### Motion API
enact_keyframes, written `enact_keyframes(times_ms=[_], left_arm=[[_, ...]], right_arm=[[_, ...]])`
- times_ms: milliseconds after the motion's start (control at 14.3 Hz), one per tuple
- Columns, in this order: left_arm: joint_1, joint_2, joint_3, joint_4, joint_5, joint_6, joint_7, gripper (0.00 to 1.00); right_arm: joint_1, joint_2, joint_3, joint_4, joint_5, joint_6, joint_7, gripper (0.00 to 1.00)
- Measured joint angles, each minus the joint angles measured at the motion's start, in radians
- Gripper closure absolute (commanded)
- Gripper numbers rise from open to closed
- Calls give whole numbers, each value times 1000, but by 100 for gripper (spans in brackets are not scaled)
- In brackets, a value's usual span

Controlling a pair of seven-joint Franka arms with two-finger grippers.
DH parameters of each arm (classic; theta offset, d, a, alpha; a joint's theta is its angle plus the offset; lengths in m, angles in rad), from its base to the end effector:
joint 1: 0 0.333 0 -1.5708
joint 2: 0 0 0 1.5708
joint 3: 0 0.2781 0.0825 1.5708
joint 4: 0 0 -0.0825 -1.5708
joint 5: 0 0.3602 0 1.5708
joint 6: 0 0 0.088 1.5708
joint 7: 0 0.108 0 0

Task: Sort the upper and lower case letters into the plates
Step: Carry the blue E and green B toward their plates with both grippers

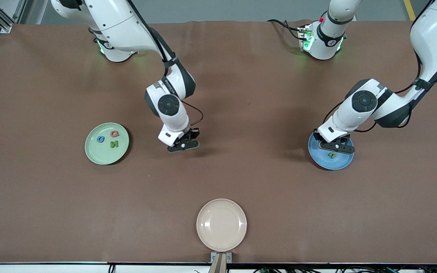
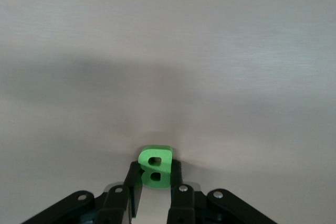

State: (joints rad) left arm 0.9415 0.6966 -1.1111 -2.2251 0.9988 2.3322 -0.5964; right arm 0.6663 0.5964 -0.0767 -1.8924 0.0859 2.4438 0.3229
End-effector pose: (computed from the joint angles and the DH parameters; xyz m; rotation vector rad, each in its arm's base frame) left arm 0.4962 -0.1029 0.2009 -3.0718 0.3911 -0.0501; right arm 0.4916 0.3300 0.1698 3.1141 0.3313 -0.0666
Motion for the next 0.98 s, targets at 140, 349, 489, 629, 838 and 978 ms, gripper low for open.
enact_keyframes(times_ms=[140,349,489,629,838,978], left_arm=[[-24,7,31,6,8,2,0,89],[-75,10,79,23,10,11,0,87],[-90,11,89,31,10,14,0,74],[-92,11,90,32,10,15,0,24],[-91,12,93,41,10,16,0,0],[-91,12,93,53,10,16,0,0]], right_arm=[[-73,-33,-5,10,0,-100,-98,98],[-188,-110,-8,7,0,-215,-215,100],[-256,-157,-10,-21,-1,-244,-282,100],[-331,-190,-11,-63,-1,-244,-390,100],[-460,-214,-13,-117,-2,-225,-566,100],[-525,-217,-13,-167,-2,-154,-644,100]])
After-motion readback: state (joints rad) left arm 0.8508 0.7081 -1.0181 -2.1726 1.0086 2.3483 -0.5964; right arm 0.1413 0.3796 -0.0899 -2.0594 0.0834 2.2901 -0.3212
